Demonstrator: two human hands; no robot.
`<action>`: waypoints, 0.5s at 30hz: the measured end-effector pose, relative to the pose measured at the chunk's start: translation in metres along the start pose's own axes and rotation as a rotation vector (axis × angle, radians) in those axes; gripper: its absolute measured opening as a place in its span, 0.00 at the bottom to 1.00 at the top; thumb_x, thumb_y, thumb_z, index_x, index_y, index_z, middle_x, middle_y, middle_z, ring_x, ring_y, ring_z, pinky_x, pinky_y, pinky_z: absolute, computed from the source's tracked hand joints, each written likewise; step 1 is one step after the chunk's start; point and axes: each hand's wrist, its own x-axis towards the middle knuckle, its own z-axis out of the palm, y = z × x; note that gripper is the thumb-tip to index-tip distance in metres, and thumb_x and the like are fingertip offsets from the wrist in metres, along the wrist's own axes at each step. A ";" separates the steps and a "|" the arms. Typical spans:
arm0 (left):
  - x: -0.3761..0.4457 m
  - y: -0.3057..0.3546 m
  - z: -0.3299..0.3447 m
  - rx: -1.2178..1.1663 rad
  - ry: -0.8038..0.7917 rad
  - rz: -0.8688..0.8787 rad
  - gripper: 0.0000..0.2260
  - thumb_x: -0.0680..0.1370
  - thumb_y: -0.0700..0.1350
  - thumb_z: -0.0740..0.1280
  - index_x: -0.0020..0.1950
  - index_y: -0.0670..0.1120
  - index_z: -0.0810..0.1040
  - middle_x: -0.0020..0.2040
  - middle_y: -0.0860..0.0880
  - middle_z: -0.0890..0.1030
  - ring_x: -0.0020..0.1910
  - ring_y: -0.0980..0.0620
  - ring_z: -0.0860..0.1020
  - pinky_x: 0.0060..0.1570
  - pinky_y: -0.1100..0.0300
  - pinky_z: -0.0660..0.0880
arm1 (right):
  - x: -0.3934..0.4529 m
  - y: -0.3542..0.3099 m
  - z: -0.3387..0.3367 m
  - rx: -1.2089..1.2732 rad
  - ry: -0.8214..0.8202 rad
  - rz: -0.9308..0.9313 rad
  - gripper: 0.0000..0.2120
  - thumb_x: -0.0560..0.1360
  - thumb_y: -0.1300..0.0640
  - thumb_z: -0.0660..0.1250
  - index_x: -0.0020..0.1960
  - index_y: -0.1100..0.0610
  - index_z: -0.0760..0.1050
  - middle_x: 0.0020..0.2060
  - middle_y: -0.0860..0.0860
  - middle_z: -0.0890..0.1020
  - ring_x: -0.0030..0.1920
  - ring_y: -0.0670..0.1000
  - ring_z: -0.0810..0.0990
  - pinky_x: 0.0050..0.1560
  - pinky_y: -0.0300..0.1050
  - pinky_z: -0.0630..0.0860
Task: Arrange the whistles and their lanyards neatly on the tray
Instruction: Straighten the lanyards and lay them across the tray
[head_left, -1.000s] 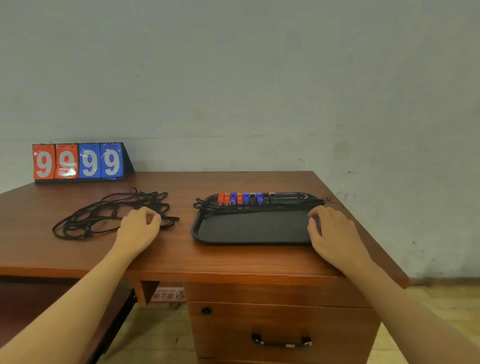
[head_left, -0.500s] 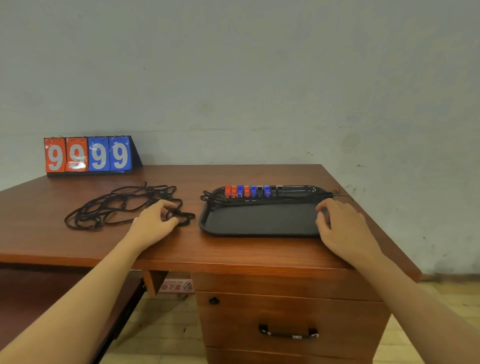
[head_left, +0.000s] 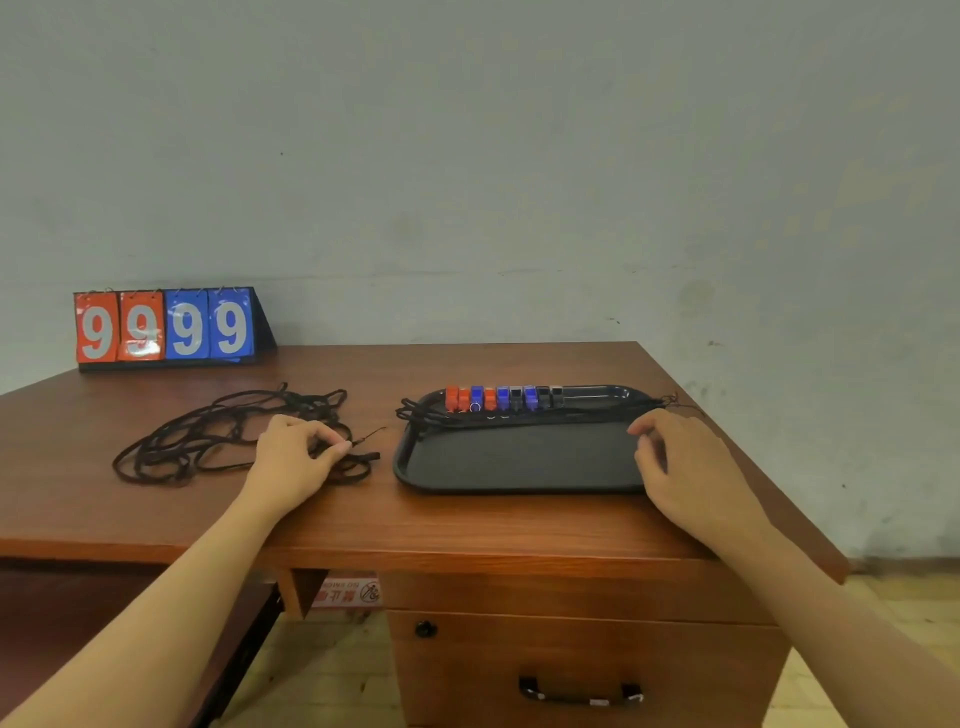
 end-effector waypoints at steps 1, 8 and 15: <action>-0.002 0.004 0.000 0.013 0.040 0.025 0.02 0.76 0.56 0.72 0.46 0.60 0.82 0.58 0.48 0.81 0.62 0.45 0.76 0.66 0.43 0.69 | 0.000 0.000 -0.001 0.001 0.001 -0.001 0.09 0.81 0.55 0.62 0.59 0.48 0.75 0.45 0.42 0.78 0.47 0.43 0.75 0.55 0.52 0.77; -0.015 0.015 -0.006 -0.235 0.192 0.097 0.03 0.78 0.58 0.67 0.49 0.60 0.78 0.54 0.57 0.81 0.62 0.48 0.76 0.65 0.35 0.70 | -0.001 0.000 -0.002 -0.001 -0.005 0.009 0.09 0.81 0.55 0.62 0.59 0.48 0.75 0.45 0.43 0.78 0.46 0.43 0.76 0.53 0.49 0.78; -0.036 0.074 0.000 -0.154 0.242 0.324 0.04 0.81 0.49 0.67 0.50 0.59 0.75 0.49 0.60 0.81 0.59 0.54 0.77 0.68 0.45 0.61 | -0.001 -0.002 -0.003 0.004 -0.014 -0.052 0.07 0.81 0.49 0.62 0.59 0.46 0.74 0.47 0.41 0.77 0.51 0.43 0.73 0.56 0.48 0.76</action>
